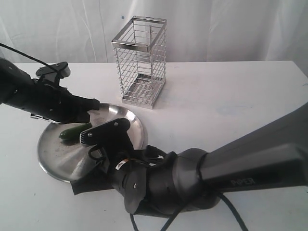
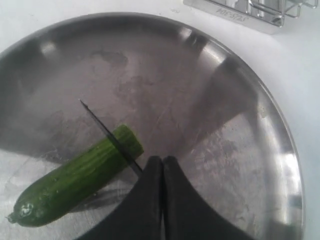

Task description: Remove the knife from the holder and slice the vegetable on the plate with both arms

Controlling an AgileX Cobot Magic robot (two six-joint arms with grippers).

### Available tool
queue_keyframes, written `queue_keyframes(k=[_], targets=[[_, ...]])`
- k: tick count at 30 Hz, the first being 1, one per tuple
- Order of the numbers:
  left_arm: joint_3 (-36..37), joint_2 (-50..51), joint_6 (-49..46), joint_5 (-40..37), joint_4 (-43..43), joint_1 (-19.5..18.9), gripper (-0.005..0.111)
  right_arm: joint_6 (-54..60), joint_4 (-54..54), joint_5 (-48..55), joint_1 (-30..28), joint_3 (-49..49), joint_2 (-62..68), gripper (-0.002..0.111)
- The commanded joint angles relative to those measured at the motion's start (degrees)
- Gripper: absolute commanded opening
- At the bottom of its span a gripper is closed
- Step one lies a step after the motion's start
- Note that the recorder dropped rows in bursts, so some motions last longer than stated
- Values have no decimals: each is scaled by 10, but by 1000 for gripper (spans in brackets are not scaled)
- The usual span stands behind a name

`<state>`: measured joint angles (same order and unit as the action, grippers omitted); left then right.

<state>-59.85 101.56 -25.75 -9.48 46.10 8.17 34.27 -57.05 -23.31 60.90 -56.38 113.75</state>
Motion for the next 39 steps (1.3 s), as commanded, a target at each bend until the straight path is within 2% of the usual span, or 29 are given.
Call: queue_keyframes(k=[1, 12, 18, 39], targets=[[-2, -1, 3, 14, 13, -1, 0, 7, 0, 5, -4, -5, -5, 0], [-2, -2, 3, 25, 9, -1, 0, 7, -6, -13, -4, -5, -5, 0], [-2, -2, 3, 24, -1, -1, 0, 41, -43, -9, -4, -5, -5, 0], [-2, 21, 19, 39, 3, -1, 0, 46, -43, 10, -4, -5, -5, 0]])
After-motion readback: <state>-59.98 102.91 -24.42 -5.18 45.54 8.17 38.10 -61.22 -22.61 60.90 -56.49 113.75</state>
